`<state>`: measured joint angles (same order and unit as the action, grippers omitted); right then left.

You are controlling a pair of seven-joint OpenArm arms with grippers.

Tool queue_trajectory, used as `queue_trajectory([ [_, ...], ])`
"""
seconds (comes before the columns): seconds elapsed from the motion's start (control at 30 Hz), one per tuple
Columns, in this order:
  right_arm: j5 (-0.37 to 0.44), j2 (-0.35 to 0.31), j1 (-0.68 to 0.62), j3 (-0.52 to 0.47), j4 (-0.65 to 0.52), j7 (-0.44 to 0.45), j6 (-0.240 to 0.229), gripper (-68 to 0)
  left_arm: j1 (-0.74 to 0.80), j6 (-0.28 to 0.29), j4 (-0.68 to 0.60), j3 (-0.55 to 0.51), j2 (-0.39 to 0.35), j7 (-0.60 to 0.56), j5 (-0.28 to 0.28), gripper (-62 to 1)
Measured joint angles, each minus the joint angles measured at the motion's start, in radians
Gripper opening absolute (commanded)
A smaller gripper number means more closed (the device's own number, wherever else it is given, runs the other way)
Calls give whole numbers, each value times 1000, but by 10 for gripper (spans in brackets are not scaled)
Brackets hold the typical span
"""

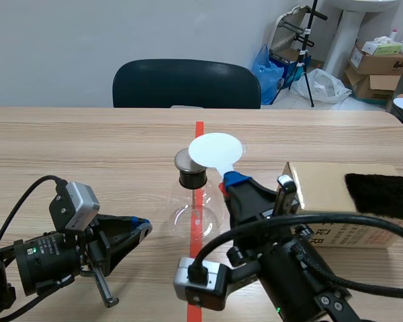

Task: Do the electroscope experiment

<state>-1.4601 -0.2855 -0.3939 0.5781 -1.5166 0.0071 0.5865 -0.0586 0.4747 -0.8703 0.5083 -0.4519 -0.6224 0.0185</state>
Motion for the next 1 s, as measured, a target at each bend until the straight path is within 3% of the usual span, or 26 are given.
queue_trajectory([
  [0.17, 0, 0, 0, 0, 0, 68, 0, -666, 0, 0, 0, 0, 0, 0, 0, -577],
  [1.0, 0, 0, 0, 0, 0, 67, 0, -666, 0, 0, 0, 0, 0, 0, 0, -577],
])
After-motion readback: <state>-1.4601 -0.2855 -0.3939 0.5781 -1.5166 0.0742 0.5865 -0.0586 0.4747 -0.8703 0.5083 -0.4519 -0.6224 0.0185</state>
